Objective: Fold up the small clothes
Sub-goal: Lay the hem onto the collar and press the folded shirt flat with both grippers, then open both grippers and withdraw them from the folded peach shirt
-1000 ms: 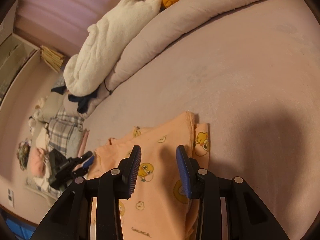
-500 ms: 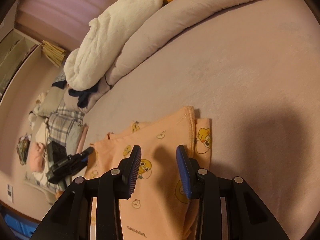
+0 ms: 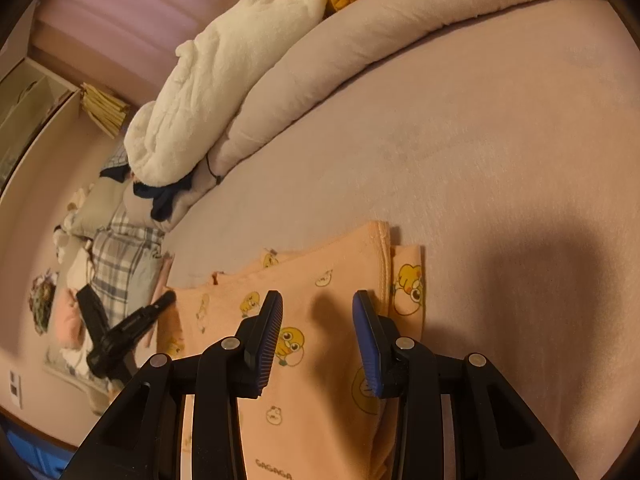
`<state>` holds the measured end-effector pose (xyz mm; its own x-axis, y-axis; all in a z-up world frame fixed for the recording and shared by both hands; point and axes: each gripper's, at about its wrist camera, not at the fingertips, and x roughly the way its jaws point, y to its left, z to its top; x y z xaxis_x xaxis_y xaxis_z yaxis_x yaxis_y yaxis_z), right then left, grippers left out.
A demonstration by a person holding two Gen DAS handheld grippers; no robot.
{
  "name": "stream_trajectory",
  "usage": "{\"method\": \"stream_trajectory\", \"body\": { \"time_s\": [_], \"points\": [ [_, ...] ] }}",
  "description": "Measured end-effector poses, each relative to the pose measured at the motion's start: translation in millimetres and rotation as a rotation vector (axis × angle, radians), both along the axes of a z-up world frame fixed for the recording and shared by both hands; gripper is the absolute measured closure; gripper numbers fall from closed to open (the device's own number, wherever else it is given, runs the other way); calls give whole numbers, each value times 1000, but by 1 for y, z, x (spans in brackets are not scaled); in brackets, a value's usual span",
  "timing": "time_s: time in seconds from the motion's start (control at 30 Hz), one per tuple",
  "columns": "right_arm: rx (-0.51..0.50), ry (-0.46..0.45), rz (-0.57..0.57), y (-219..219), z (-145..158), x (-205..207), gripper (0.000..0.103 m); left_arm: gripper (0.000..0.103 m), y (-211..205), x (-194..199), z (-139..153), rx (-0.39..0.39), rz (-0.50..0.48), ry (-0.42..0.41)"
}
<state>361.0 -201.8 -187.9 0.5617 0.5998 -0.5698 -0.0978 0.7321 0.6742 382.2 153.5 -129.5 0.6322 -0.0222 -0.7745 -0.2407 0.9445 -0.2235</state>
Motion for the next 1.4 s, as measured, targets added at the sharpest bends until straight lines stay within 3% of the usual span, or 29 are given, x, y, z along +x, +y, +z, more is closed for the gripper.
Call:
{"method": "stream_trajectory", "body": {
  "time_s": [0.13,0.3,0.4,0.6,0.73,0.83,0.93,1.1,1.27,1.4],
  "points": [
    [-46,-25,-24,2,9,-6,66,93,9,0,-2,51,51,19],
    [-81,-53,-16,5,21,-15,66,93,32,-16,3,-9,71,29],
    [-90,-73,4,11,26,-19,66,92,26,-33,13,-65,5,4],
    [-133,-71,80,39,23,-24,66,92,-20,-70,20,-105,-189,-27],
    [-222,-45,102,57,14,-26,66,92,-42,-93,4,-70,-261,0],
    [-325,-10,90,63,3,-23,67,92,-43,-111,-22,-60,-260,60],
    [-312,-4,64,57,5,-24,67,92,-35,-132,-22,-112,-251,27],
    [-353,4,21,54,14,-42,67,92,-29,-154,-29,-150,-245,58],
    [-376,-70,101,68,22,-78,67,92,-26,-168,-29,-184,-222,49],
    [-449,-74,170,83,7,-110,67,92,-26,-175,-29,-197,-202,44]
  ]
}}
